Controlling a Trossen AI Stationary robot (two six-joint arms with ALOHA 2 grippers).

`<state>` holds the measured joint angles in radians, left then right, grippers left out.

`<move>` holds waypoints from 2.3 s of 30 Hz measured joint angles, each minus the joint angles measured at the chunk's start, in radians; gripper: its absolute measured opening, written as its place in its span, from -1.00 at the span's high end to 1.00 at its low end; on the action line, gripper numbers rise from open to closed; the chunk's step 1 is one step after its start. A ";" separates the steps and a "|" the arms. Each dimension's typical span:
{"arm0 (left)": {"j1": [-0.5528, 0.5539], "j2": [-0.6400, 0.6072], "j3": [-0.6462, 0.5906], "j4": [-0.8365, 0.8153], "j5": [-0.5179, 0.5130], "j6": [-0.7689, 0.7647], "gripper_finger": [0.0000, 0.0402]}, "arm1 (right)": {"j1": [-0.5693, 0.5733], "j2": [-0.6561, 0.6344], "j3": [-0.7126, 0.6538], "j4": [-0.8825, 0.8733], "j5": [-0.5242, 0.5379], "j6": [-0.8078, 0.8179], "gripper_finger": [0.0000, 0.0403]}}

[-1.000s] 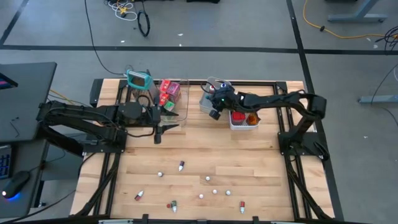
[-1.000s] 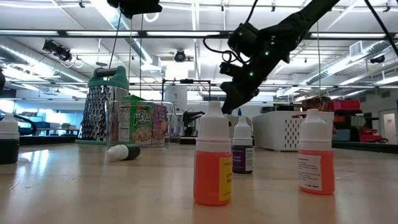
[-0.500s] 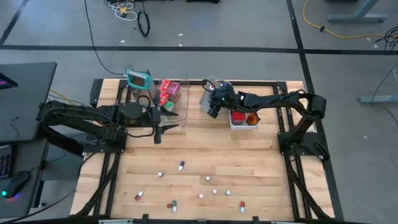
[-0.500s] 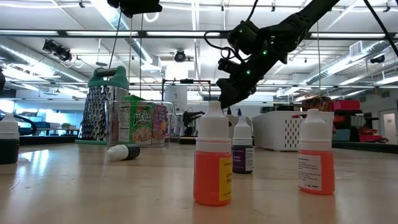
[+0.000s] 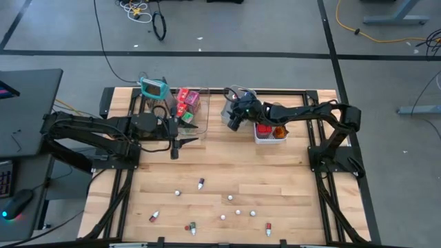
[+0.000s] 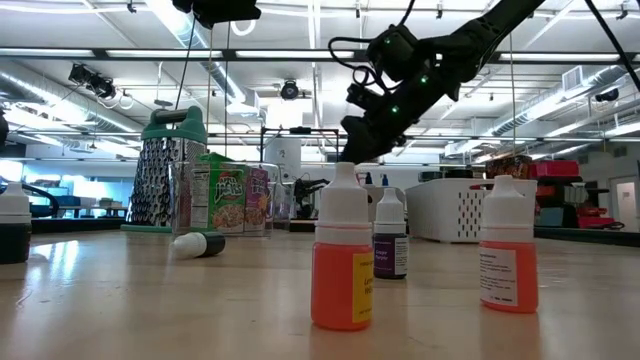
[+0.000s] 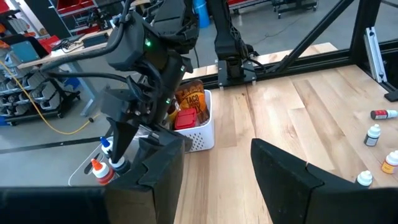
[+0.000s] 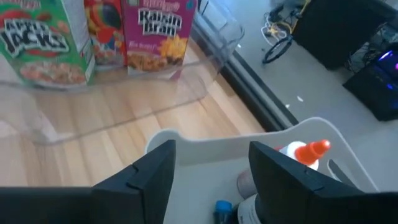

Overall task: Pick & Place Kitchen Items
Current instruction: Put the bottom small purple food coloring bottle into the gray bin

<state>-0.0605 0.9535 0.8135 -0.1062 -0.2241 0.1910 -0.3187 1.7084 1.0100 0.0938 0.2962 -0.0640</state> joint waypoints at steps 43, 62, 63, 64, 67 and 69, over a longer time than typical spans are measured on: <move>0.000 0.000 0.000 0.000 0.001 -0.054 0.03 | 0.000 -0.001 0.000 0.190 -0.193 0.308 -0.06; 0.000 0.000 0.000 -0.002 0.068 -0.064 0.03 | 0.239 -0.031 0.000 0.073 -0.603 0.134 -0.06; 0.000 0.000 0.000 -0.001 0.068 -0.064 0.03 | 0.265 -0.034 0.000 0.061 -0.601 0.111 -0.06; 0.000 0.000 0.000 -0.001 0.068 -0.064 0.03 | 0.291 -0.035 0.001 0.054 -0.596 0.086 -0.06; 0.000 0.000 0.001 -0.003 0.068 -0.063 0.03 | 0.357 -0.034 0.000 -0.004 -0.596 0.045 -0.06; 0.000 0.000 0.001 -0.005 0.068 -0.055 0.03 | 0.392 -0.030 0.000 -0.029 -0.595 0.049 -0.06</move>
<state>-0.0605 0.9535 0.8143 -0.1111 -0.1562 0.1362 0.0729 1.6783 1.0103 0.0652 -0.2988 -0.0148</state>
